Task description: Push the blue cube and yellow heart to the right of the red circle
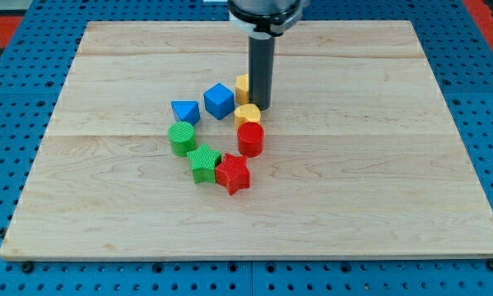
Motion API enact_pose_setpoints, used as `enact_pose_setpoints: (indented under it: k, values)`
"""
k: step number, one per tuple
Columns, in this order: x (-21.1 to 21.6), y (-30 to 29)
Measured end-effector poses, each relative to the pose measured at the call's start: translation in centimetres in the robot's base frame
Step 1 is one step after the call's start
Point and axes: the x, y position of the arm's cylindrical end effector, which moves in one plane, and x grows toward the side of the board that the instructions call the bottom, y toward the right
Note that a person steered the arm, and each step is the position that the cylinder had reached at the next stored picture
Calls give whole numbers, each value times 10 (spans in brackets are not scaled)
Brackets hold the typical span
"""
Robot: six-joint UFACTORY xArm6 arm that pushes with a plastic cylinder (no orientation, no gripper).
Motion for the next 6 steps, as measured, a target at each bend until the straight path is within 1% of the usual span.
enact_pose_setpoints:
  k: [1,2,3,4,6]
  values:
    - [-41,-21]
    - [-49,-70]
    - [-70,-135]
    - [-18,-129]
    - [13,80]
